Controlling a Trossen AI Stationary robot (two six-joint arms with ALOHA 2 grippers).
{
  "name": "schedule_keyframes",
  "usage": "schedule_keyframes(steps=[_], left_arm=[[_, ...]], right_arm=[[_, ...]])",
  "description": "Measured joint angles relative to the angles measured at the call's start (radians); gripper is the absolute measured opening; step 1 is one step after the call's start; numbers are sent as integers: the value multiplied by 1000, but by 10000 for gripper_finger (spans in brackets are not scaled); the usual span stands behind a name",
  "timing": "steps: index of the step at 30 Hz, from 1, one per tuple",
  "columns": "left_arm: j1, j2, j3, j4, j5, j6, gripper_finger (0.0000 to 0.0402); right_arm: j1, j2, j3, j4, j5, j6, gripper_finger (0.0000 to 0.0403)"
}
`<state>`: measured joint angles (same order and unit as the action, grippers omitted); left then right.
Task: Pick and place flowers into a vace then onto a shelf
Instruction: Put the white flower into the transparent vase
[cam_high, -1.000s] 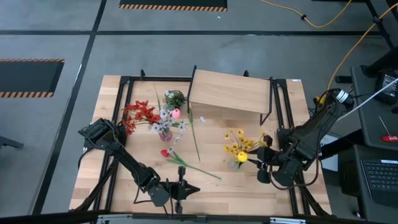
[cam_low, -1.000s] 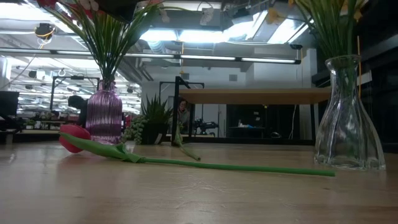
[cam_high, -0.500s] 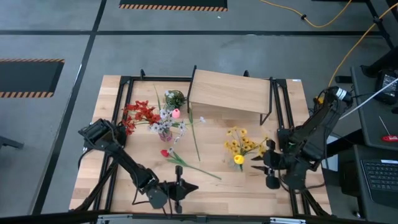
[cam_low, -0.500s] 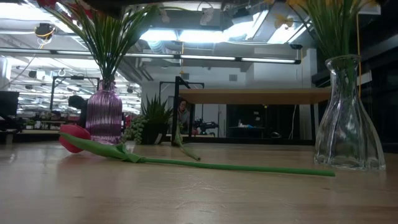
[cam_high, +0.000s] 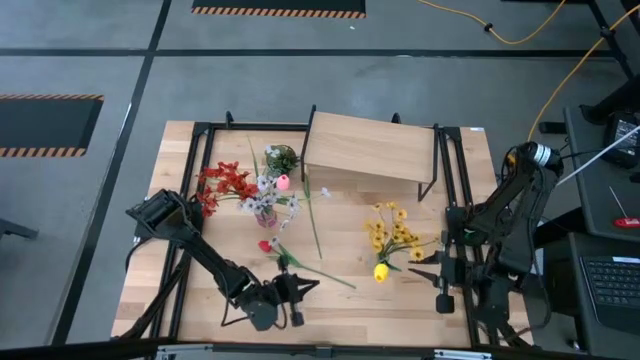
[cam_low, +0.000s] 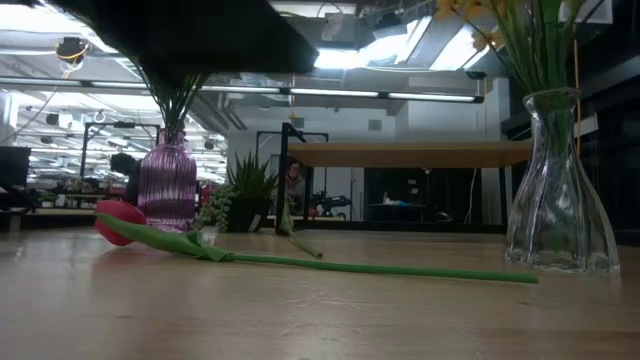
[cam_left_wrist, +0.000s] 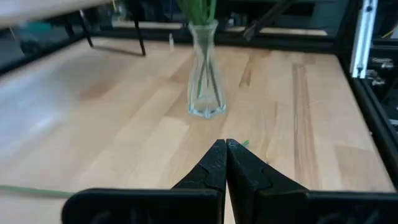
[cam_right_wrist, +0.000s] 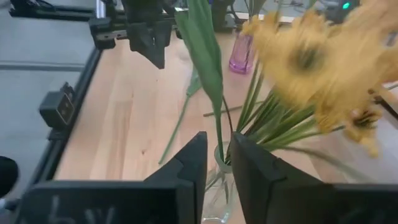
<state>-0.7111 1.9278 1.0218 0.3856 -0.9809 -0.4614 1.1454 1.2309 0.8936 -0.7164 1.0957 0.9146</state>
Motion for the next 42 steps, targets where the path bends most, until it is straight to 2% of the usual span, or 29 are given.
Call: schedule_keyframes(steps=[3,5,8,11,19,26,29,36,42], left_arm=[[23,0,4,-13,45,-22,2],[27,3,38,-68,35,4,2],[9,14,126,-198,3,9,2],[-17,35,225,-370,-24,-66,2],[-52,144,489,-846,-5,-463,1],[-3,247,689,-1243,44,-879,2],[43,267,709,-1311,66,-980,2],[140,294,709,-1392,108,-1115,3],[193,302,703,-1401,145,-1133,4]], right_arm=[[0,44,0,-1,19,8,59],[0,65,0,-4,46,20,50],[8,86,0,-11,100,45,38],[19,103,0,-32,163,78,27],[22,117,-37,-69,176,213,4],[22,117,-145,-55,166,365,5],[22,117,-177,-34,167,393,2],[22,117,-201,1,166,388,11],[22,117,-201,1,167,374,4]])
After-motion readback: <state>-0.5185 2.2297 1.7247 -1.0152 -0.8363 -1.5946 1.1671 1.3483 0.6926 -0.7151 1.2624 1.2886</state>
